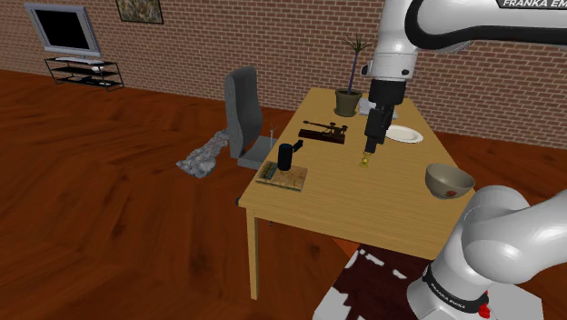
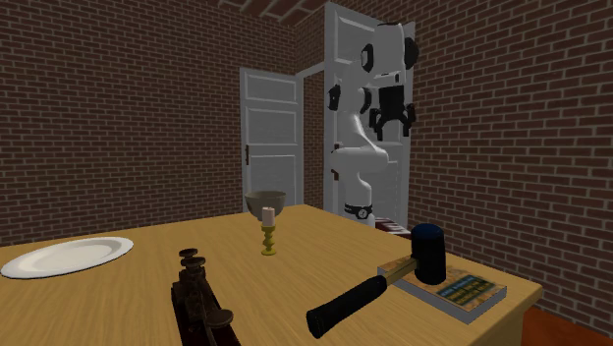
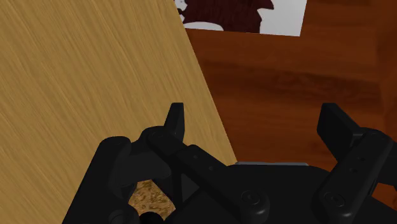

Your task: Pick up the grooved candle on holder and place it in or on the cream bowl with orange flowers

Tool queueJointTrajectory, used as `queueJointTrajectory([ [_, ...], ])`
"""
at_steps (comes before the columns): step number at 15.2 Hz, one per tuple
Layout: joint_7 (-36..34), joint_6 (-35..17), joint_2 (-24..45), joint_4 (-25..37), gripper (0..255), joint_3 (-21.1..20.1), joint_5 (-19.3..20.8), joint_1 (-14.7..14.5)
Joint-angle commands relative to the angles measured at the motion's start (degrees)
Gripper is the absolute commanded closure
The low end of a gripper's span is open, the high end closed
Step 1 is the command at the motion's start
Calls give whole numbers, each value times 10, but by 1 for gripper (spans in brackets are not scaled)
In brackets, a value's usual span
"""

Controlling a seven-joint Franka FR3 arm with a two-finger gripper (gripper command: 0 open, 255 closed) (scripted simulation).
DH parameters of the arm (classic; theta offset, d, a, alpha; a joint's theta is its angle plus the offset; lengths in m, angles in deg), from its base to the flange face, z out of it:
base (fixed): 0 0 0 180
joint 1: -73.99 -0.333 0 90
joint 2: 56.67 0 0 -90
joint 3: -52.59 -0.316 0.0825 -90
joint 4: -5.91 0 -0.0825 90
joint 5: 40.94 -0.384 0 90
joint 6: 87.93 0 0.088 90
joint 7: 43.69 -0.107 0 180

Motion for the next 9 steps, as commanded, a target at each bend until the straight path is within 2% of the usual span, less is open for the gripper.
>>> queueJointTrajectory([
  [1,0,0,0,0,0,0,0,0],
  [9,108,-79,55,-21,0,83,74,31],
])
